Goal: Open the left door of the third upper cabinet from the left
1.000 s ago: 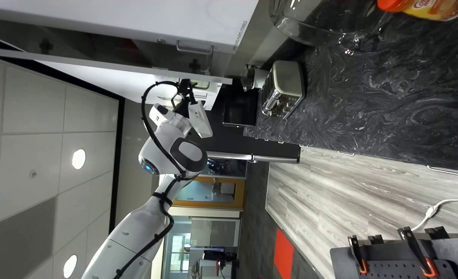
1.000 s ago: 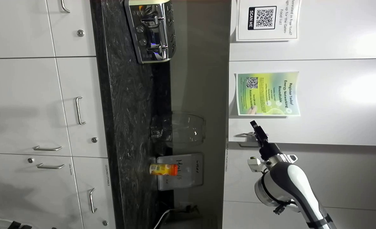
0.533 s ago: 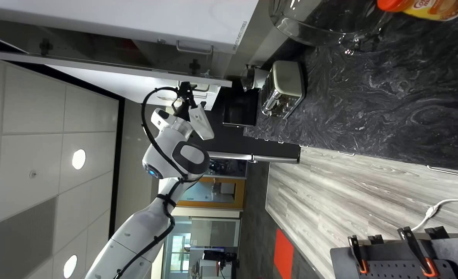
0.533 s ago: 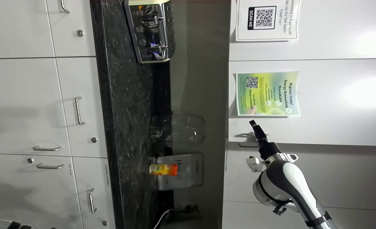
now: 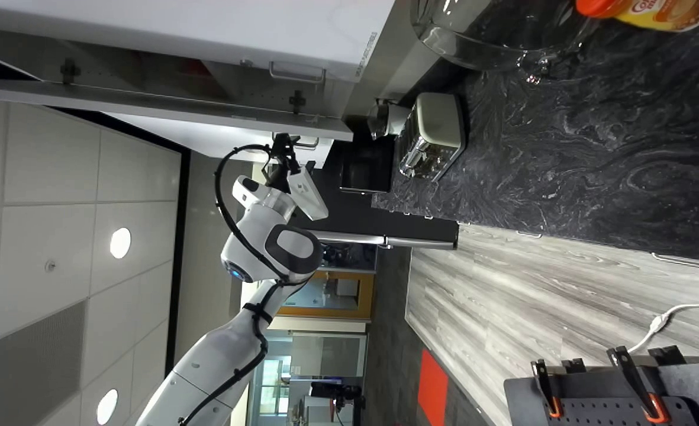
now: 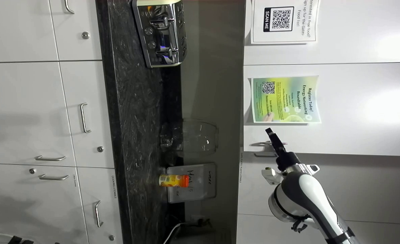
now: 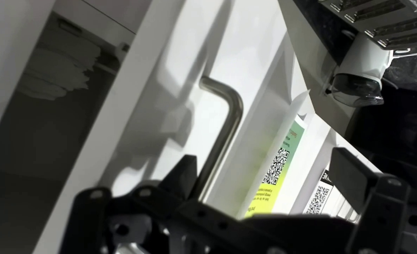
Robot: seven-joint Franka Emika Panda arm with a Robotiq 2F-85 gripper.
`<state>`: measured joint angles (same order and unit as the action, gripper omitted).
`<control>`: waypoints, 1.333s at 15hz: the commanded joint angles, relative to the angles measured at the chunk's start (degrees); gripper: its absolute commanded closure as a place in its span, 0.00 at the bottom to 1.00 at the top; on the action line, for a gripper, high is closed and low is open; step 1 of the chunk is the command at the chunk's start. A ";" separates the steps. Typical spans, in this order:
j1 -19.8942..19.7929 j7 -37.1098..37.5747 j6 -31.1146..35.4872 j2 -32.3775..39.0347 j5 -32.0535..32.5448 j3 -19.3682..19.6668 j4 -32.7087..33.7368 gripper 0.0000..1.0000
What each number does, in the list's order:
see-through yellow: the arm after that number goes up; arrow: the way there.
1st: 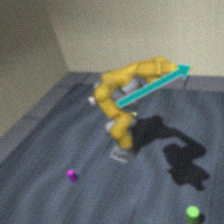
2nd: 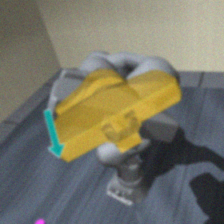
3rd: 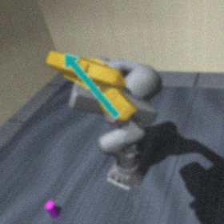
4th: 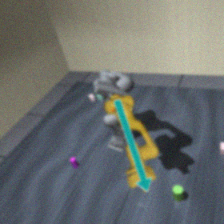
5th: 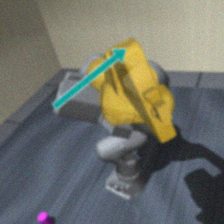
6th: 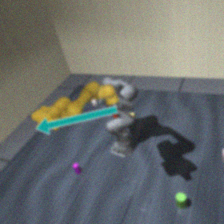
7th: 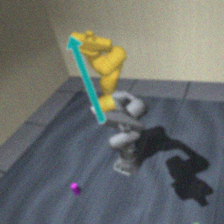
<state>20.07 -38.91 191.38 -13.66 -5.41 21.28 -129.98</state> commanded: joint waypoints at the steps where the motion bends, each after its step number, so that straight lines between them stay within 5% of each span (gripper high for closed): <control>1: -3.42 -0.42 1.55 1.67 -0.19 -9.09 -1.30 0.00; 4: -11.26 6.83 2.75 1.11 8.22 -15.36 -2.79 0.00; 5: -11.88 2.75 2.88 0.60 3.78 -17.19 -3.20 0.00; 20: -37.13 5.01 2.87 -9.52 2.37 -49.97 -10.70 0.00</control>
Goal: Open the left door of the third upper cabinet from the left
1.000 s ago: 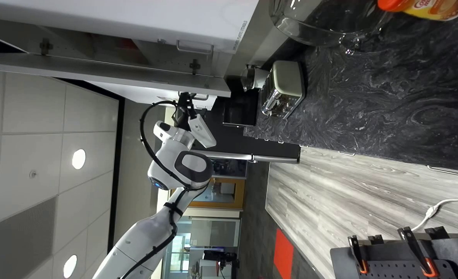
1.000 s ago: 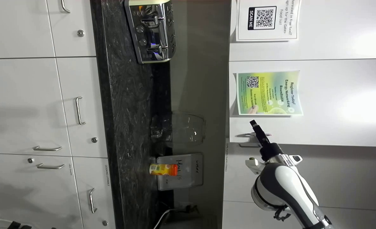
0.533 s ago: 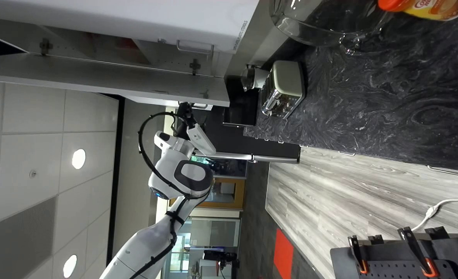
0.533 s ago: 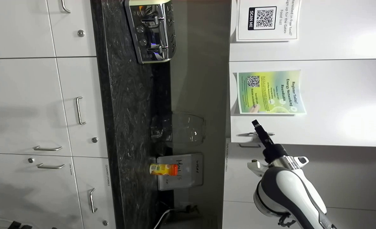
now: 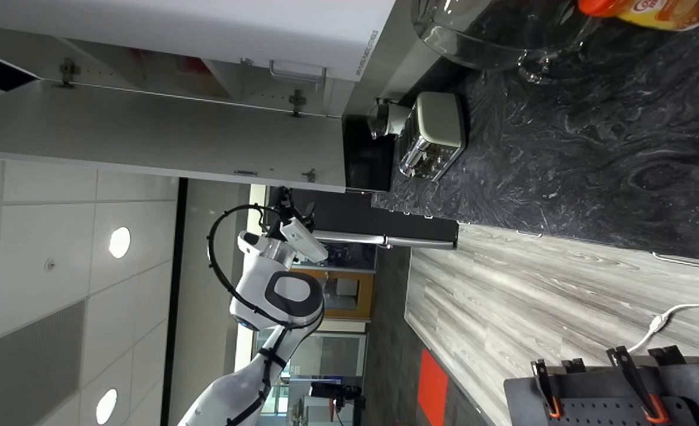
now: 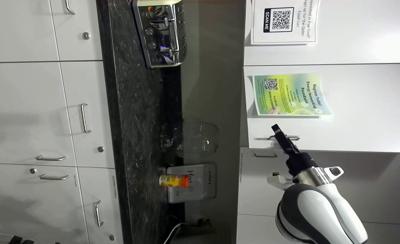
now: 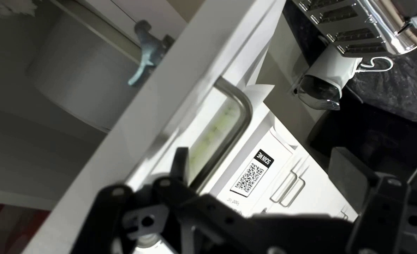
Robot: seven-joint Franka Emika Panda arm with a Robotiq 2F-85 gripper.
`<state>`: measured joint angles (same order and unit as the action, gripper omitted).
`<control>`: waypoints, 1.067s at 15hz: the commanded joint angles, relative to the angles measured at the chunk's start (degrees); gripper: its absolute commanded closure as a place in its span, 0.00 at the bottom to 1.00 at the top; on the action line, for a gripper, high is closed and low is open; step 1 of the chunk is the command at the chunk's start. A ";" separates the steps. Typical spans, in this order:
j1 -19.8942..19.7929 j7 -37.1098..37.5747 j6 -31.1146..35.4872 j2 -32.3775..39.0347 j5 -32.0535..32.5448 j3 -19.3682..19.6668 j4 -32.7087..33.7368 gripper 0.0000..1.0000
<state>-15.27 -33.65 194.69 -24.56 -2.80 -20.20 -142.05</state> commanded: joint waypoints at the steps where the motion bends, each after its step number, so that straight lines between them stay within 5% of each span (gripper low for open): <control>1: -3.82 -0.05 -0.57 0.46 -0.71 -11.33 1.09 0.00; 5: -12.86 1.08 -0.70 -3.49 -2.86 -24.06 1.14 0.00; 10: -31.61 5.44 -1.08 -14.20 -7.85 -43.12 3.85 0.00; 11: -34.69 12.58 -1.70 -16.85 -1.45 -44.57 4.65 0.00; 16: -40.79 23.95 -13.48 -25.70 4.92 -50.49 12.37 0.00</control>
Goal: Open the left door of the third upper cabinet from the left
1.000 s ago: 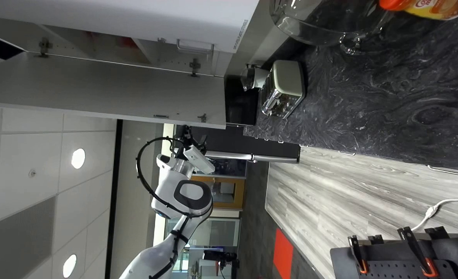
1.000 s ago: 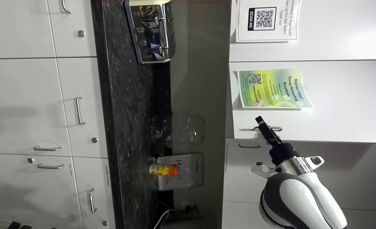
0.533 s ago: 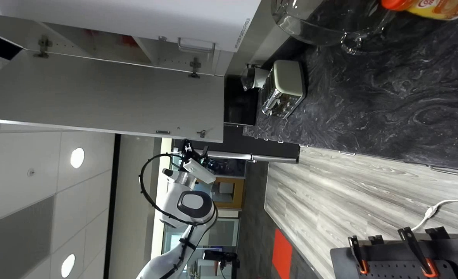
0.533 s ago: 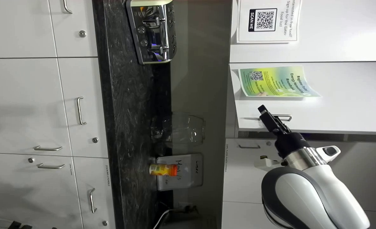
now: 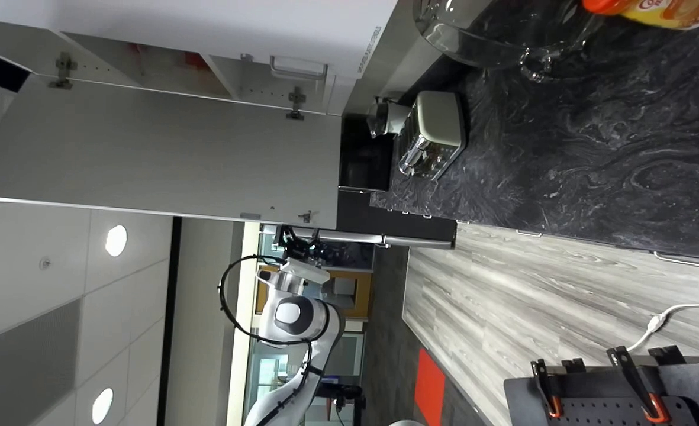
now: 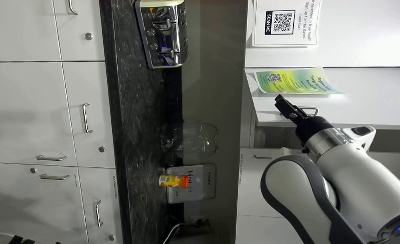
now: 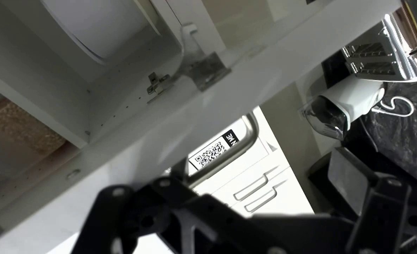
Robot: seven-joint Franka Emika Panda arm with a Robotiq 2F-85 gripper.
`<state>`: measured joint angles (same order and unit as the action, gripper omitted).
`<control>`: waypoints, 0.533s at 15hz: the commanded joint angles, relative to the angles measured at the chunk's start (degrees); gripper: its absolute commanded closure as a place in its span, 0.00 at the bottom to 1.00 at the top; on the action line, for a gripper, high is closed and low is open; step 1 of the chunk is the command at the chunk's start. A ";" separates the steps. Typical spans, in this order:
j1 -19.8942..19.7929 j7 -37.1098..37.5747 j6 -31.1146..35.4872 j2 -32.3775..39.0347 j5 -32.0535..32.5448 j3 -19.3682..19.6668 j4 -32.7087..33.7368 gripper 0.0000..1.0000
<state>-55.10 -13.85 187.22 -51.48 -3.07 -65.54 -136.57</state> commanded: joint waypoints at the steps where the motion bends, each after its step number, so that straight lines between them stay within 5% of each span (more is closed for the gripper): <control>1: -1.48 5.47 -9.38 0.86 7.05 -5.80 9.08 0.00; 6: -3.01 5.95 -24.12 3.74 15.93 -8.89 18.50 0.00; 7: 3.84 6.21 -26.94 2.48 16.31 -6.22 15.76 0.00; 8: 4.26 6.33 -26.91 3.43 16.97 -6.86 16.26 0.00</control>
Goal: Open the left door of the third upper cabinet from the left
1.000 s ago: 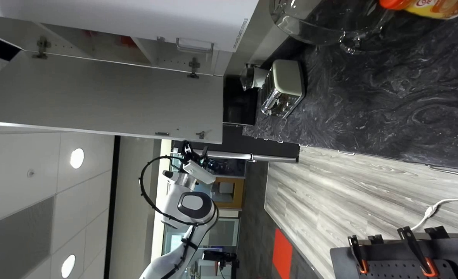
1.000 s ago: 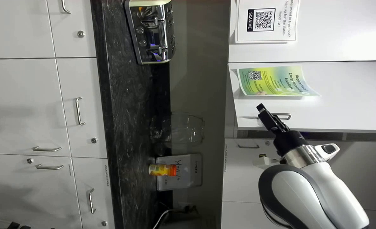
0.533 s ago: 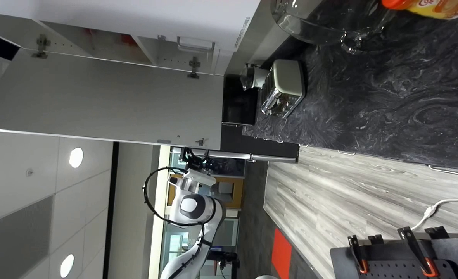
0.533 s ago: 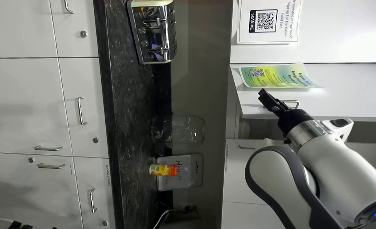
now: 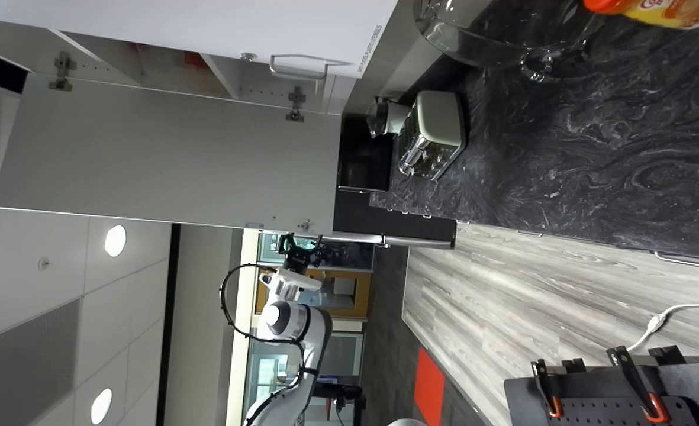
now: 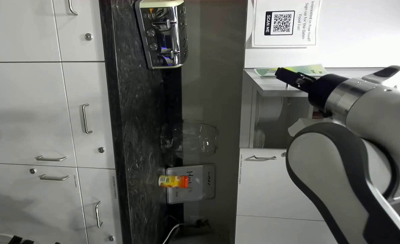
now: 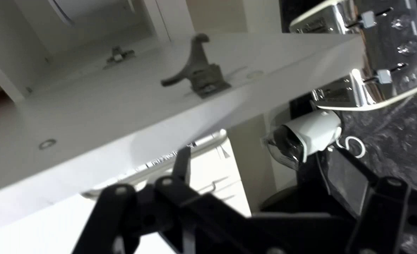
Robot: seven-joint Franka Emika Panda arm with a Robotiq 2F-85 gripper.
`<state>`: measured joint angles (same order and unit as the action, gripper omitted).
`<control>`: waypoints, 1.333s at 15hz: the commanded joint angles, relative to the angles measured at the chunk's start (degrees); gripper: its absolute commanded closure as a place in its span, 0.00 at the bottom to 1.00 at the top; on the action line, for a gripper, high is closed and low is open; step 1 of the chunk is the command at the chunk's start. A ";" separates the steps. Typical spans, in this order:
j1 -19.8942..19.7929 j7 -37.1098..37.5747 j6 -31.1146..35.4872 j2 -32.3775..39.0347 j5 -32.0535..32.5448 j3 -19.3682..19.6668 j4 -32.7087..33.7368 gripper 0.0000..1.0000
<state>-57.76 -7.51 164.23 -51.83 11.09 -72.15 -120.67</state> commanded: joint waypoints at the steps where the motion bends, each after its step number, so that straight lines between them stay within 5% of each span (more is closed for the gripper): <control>1: 8.76 0.14 -4.36 4.10 3.37 -0.42 -0.03 0.00; 6: 15.31 0.51 -5.56 4.52 7.09 0.71 -0.73 0.00; 10: 17.76 2.38 -3.40 3.68 8.48 5.79 -2.29 0.00; 13: 20.22 4.18 -3.24 3.97 7.96 11.69 -3.52 0.00; 20: 33.56 6.93 -5.14 8.87 6.60 30.43 -6.27 0.00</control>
<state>-30.68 -2.64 159.34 -46.02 16.97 -48.51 -125.82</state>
